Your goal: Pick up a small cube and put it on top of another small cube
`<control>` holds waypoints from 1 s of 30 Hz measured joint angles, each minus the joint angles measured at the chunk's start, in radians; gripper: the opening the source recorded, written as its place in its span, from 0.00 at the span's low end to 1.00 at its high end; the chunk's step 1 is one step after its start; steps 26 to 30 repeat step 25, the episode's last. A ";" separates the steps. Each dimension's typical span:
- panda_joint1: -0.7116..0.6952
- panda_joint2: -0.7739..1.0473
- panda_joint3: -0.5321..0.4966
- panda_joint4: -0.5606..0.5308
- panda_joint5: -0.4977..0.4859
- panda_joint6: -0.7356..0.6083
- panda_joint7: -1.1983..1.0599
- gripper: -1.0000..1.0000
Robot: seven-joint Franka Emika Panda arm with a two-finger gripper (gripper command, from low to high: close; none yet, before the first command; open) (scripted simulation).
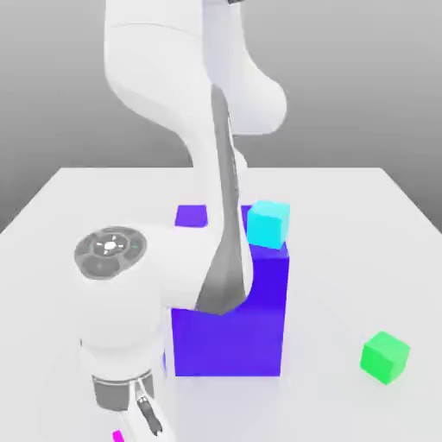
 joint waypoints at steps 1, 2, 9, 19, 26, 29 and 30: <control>-0.002 -0.030 0.003 -0.007 0.003 -0.023 -0.003 0.00; -0.004 -0.064 0.005 -0.014 0.007 -0.050 -0.005 0.00; 0.144 -0.241 0.135 -0.123 -0.008 -0.081 0.049 0.00; 0.434 -0.384 0.368 -0.316 -0.041 -0.073 0.190 0.00; 0.493 -0.247 0.288 -0.311 -0.183 0.044 0.293 1.00; 0.493 -0.247 0.288 -0.311 -0.183 0.044 0.293 1.00; 0.493 -0.247 0.288 -0.311 -0.183 0.044 0.293 1.00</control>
